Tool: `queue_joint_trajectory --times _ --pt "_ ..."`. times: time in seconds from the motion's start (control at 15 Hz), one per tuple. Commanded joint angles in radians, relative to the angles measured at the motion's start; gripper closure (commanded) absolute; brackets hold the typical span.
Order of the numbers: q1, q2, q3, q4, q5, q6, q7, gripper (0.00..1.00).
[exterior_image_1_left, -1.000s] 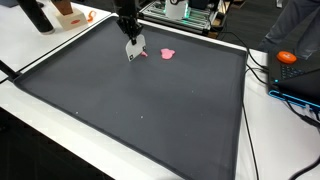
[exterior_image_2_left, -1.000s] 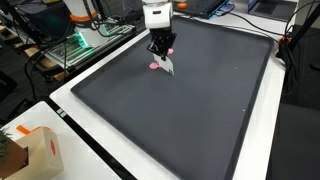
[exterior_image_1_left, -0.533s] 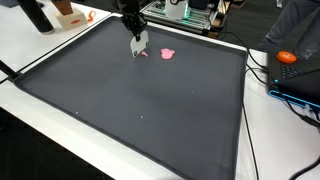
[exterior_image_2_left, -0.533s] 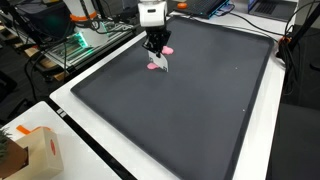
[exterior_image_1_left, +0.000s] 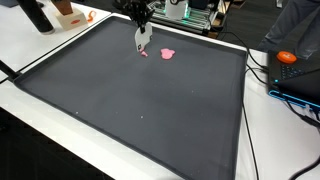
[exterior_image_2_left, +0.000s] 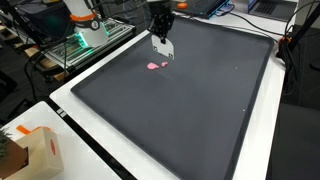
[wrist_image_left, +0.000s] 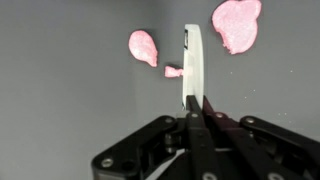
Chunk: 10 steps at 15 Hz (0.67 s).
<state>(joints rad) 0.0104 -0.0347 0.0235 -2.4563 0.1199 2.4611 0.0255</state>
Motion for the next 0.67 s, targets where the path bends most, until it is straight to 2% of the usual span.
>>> queue_joint_trajectory --times 0.0,0.27,0.6 --pt "0.02 -0.084 0.021 0.016 -0.062 -0.087 0.063 0.99" --pt "0.04 -0.111 0.061 0.095 -0.148 -0.225 0.133 0.99" --pt "0.081 -0.078 0.125 0.187 -0.206 -0.365 0.22 0.99"
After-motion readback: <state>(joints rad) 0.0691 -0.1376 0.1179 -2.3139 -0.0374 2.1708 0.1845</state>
